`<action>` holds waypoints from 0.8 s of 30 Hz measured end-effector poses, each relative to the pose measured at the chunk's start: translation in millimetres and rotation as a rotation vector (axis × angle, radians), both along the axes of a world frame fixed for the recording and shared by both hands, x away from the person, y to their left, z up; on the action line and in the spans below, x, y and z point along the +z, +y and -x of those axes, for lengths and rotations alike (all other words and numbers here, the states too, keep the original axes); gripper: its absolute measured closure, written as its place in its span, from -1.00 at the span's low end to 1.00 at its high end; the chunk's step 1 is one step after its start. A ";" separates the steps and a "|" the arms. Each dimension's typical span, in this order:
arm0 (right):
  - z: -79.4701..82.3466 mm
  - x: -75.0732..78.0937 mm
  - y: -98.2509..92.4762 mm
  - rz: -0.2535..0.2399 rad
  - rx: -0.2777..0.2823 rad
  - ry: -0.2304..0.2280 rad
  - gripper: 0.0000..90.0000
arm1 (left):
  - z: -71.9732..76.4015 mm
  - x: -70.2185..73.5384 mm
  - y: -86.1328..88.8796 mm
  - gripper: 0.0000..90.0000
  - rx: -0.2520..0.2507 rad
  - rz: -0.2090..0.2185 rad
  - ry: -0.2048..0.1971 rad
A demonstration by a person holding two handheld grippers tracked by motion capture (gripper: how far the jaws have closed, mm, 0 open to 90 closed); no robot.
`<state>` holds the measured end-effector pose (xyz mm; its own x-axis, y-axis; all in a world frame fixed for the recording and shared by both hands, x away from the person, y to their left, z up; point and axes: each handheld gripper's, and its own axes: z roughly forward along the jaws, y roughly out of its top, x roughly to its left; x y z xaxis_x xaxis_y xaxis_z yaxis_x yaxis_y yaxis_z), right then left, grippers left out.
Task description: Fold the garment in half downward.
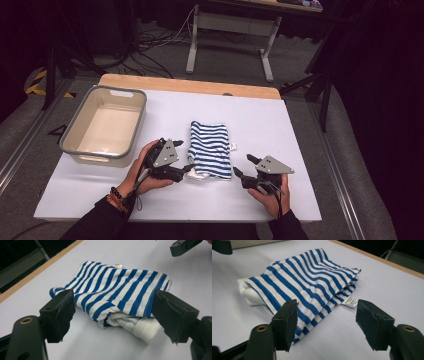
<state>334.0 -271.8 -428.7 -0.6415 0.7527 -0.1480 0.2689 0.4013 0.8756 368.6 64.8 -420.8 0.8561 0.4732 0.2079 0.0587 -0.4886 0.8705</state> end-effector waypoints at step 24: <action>14.1 11.4 -4.8 0.038 -0.027 -0.108 -0.55 | 19.6 4.8 34.5 -0.73 0.039 0.058 -0.049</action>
